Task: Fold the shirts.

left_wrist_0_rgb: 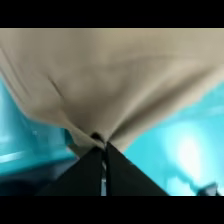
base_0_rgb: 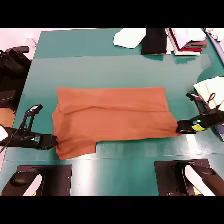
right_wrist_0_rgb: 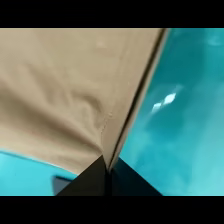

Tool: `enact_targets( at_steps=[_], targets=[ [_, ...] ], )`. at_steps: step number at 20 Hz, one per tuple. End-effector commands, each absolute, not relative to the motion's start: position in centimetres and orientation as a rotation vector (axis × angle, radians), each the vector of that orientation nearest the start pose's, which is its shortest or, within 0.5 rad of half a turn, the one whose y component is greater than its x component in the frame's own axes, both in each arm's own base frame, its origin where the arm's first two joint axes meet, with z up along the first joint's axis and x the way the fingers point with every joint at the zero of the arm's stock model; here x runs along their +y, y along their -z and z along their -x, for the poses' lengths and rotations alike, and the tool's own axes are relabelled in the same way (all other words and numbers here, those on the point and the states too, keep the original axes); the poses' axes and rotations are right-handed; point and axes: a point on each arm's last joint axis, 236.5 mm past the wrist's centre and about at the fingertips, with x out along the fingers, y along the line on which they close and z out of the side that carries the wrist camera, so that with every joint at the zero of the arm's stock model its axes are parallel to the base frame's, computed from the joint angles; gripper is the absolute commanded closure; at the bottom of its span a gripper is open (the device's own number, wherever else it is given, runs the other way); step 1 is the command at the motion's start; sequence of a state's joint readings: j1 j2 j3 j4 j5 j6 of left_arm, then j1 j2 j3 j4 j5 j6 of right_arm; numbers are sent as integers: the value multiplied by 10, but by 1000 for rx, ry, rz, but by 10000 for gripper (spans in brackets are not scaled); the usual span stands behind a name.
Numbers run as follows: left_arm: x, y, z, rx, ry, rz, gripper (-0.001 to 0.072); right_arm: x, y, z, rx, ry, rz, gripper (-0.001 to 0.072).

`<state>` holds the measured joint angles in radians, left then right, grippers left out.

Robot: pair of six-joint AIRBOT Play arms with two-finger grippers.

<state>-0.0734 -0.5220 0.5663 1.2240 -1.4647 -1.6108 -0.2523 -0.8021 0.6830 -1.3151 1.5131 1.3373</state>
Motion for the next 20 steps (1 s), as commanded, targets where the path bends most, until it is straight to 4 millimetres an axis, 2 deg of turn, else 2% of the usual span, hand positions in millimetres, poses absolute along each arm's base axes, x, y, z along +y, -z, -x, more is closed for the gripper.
enact_targets(
  at_steps=[1,5,8,10,13,16,19,20],
  targets=[
    [-89,-25,-155,1370,292,236,684,-7,-14,-179,1493,-95,-165,696],
    [-87,-36,-216,1199,256,253,683,-16,-24,-216,1449,-85,-173,696],
    [-87,-36,-272,1126,260,214,683,-22,-24,-265,1428,-98,-151,696],
    [-85,-32,-312,1100,247,201,683,-14,-18,-296,1446,-139,-121,696],
    [-86,-21,-359,1098,238,188,682,-1,-4,-338,1465,-162,-109,696],
    [-86,-6,-386,1105,227,189,681,10,7,-369,1478,-197,-94,695],
    [-86,-1,-390,1110,221,195,678,27,3,-402,1428,-257,-212,694],
    [-86,-1,-390,1110,221,195,494,32,-2,-413,1400,-279,-263,679]
  ],
)
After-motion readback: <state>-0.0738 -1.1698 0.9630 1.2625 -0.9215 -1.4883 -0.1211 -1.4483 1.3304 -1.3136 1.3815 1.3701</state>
